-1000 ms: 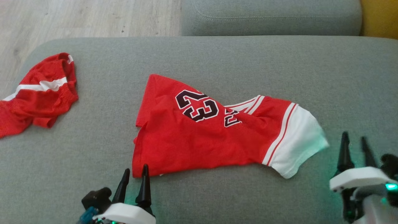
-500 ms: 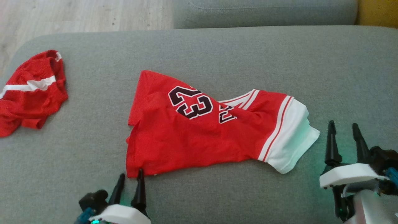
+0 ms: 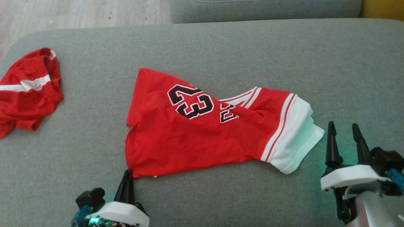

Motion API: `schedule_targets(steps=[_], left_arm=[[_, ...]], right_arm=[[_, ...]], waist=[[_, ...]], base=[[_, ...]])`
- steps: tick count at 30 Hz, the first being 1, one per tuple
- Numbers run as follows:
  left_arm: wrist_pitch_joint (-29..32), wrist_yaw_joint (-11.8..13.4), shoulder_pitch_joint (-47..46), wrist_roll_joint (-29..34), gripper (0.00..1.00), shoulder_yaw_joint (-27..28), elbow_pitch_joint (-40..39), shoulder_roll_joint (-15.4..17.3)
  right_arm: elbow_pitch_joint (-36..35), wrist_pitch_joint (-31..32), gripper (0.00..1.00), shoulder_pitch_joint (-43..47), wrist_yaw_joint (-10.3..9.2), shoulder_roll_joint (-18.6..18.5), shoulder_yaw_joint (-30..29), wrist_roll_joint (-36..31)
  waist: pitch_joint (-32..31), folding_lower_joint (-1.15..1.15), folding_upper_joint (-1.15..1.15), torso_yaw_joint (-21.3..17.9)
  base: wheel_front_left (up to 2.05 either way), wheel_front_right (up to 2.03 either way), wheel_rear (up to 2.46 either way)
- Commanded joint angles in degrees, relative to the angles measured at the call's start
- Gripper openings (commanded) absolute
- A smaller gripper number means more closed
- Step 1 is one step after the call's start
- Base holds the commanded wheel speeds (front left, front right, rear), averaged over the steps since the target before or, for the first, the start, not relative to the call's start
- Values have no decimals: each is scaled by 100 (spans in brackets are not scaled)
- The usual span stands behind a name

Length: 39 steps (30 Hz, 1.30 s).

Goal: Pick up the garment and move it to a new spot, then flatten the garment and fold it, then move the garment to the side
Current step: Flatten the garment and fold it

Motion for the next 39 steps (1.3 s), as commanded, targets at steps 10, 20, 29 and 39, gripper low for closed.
schedule_targets(steps=[10, 20, 29, 39], left_arm=[[50, 87, 134, 531, 0, 1007, -1017, -7], [50, 291, 442, 1526, 34, 1546, -1025, 5], [50, 554, 539, 2558, 100, 1698, -1724, 34], [50, 689, 1055, 2986, 100, 1698, -2127, 6]], right_arm=[[-110, -38, 100, -171, 19, -35, 155, 191], [-55, -38, 100, -137, 19, -35, 467, 190], [-439, -38, 100, -159, 19, -35, 1177, -369], [-40, -38, 100, -38, 19, -35, 1580, -535]], waist=[[-202, 0, 0, 275], [-480, 0, 0, 218], [-592, 0, 0, 52], [-771, 0, 0, -63]], base=[[0, 0, 0], [0, 0, 0], [0, 0, 0], [0, 0, 0]])
